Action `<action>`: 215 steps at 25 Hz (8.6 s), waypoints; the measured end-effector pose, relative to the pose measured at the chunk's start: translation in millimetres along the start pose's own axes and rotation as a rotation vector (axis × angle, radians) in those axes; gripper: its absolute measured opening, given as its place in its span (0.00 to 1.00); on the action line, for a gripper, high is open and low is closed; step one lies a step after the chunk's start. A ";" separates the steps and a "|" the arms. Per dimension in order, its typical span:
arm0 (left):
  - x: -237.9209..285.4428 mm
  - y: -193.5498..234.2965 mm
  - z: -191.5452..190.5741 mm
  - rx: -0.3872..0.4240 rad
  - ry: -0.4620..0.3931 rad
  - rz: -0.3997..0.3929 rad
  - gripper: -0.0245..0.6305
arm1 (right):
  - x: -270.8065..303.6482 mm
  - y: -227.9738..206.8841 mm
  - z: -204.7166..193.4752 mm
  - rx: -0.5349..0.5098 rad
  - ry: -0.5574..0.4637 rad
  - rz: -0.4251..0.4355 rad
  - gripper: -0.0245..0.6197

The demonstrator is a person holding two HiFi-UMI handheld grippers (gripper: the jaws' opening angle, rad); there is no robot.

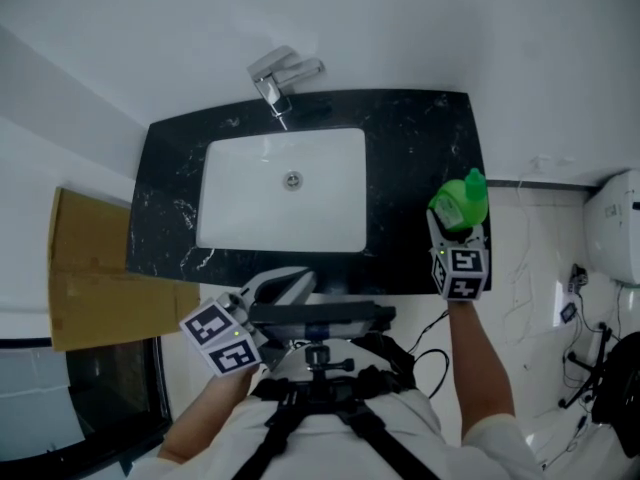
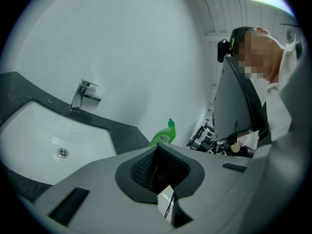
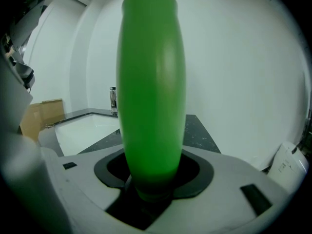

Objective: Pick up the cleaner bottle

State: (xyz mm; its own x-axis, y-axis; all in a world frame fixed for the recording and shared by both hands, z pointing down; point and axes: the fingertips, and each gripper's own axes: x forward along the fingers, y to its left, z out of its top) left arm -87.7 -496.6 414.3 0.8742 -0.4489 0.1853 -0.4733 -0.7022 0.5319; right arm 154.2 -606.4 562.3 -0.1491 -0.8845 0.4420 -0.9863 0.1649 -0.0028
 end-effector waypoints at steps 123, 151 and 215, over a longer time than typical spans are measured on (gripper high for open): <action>-21.4 -31.4 -23.2 0.049 0.048 0.039 0.03 | 13.1 -4.2 22.3 0.075 -0.148 0.045 0.36; -31.2 -30.4 -21.6 0.038 0.016 0.048 0.03 | 13.0 -3.9 24.8 0.017 -0.114 0.036 0.32; -40.6 -28.2 -12.7 -0.003 -0.085 -0.054 0.03 | -30.7 -3.7 88.9 -0.074 -0.123 -0.019 0.32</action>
State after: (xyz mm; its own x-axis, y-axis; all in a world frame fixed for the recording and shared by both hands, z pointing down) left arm -108.4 -451.6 402.2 0.8859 -0.4559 0.0852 -0.4253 -0.7252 0.5415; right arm 156.2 -618.7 468.9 -0.1423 -0.9339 0.3280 -0.9818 0.1752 0.0729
